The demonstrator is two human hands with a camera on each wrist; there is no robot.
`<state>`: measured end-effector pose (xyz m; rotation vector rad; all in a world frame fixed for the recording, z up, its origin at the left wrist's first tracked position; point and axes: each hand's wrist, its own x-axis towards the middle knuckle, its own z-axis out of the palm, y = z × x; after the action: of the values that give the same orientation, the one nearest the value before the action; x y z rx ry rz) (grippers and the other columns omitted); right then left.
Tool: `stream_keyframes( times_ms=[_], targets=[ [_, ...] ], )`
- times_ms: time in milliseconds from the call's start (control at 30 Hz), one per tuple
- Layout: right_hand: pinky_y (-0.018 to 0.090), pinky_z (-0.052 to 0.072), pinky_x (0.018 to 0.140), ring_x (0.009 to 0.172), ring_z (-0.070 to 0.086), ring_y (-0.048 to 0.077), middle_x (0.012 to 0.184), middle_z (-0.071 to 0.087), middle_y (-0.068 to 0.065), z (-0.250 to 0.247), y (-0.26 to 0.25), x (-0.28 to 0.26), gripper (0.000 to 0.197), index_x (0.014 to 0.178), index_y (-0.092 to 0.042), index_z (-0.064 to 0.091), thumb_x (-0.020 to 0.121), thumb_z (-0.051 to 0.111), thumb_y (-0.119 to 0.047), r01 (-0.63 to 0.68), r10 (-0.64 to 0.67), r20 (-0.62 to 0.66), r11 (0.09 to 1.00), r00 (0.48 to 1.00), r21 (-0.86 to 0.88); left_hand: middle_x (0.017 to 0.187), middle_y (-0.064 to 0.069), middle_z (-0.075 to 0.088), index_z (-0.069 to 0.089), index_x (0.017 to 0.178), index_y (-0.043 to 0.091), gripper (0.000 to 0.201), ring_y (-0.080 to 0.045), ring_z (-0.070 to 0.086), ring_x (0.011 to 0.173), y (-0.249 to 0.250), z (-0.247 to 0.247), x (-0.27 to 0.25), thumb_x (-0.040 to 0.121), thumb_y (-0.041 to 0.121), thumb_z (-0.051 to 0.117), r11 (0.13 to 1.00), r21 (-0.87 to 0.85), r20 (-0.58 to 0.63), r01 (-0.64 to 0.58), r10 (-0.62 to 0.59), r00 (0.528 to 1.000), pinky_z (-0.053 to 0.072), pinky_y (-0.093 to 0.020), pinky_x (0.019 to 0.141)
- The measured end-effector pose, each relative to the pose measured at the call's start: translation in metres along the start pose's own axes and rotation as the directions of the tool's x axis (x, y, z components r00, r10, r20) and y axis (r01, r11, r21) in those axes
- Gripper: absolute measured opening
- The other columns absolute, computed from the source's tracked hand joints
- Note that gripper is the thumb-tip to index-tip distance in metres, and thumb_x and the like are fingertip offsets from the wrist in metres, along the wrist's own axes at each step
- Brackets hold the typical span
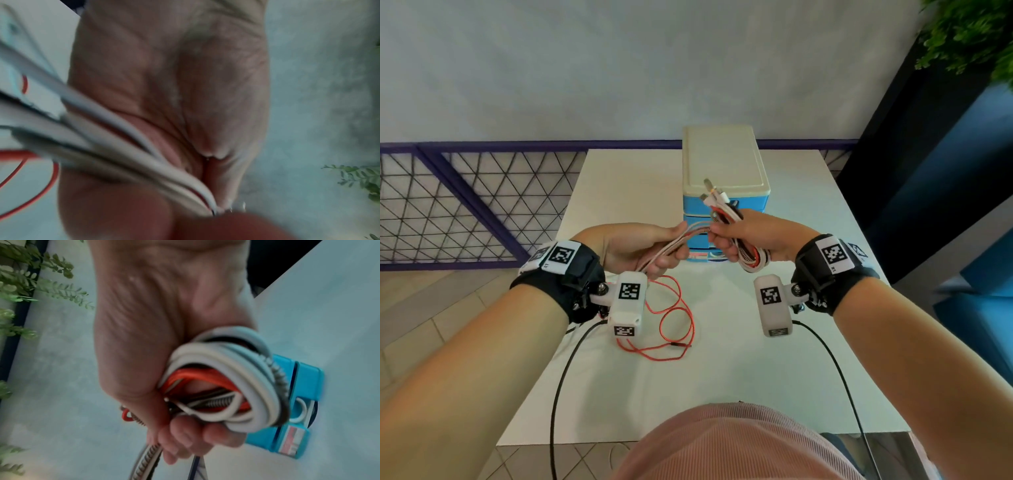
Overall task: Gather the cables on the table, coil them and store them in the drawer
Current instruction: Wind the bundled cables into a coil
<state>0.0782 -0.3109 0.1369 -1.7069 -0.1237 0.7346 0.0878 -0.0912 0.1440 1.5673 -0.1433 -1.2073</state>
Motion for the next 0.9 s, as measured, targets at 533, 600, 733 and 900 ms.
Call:
stream_keyframes(
  times_ms=[533,600,733,900],
  targets=[
    [0.025,0.049,0.062,0.066,0.056,0.019,0.071,0.057,0.006,0.021,0.007,0.022,0.061,0.084,-0.009,0.057,0.09,0.038,-0.067,0.056,0.003,-0.202,0.956,0.979,0.287,0.063,0.004,0.039,0.041,0.075,0.019,0.033,-0.01,0.037,0.047,-0.004,0.043,0.019,0.102,0.033,0.029,0.928,0.252,-0.332,-0.274,0.349,0.877,0.031,-0.025,0.052],
    [0.023,0.051,0.061,0.068,0.059,0.02,0.069,0.059,0.007,0.024,0.004,0.019,0.069,0.079,-0.008,0.056,0.09,0.029,-0.07,0.028,0.012,-0.095,0.914,0.995,0.404,0.071,0.001,0.053,0.047,0.082,0.02,0.029,-0.014,0.051,0.059,-0.001,0.059,0.024,0.102,0.032,0.03,0.8,0.566,-0.394,-0.201,0.476,0.786,0.04,-0.03,0.058],
    [0.027,0.042,0.061,0.056,0.053,0.013,0.055,0.052,0.0,0.026,0.0,0.014,0.073,0.093,-0.012,0.057,0.077,0.037,-0.08,0.002,0.069,-0.116,0.849,0.991,0.528,0.079,-0.009,0.056,0.042,0.094,0.01,0.026,-0.03,0.06,0.076,0.0,0.073,0.032,0.101,0.032,0.03,0.561,0.828,-0.421,-0.009,0.632,0.651,0.049,-0.042,0.069],
    [0.031,0.048,0.07,0.069,0.059,0.017,0.077,0.057,0.005,0.024,0.001,0.013,0.053,0.086,-0.014,0.066,0.073,0.063,-0.065,0.023,0.054,-0.122,0.831,0.991,0.556,0.084,-0.003,0.045,0.04,0.121,0.005,0.026,-0.029,0.06,0.082,0.01,0.08,0.04,0.099,0.018,0.035,0.492,0.861,-0.456,0.128,0.635,0.624,0.051,-0.043,0.07]
  ],
)
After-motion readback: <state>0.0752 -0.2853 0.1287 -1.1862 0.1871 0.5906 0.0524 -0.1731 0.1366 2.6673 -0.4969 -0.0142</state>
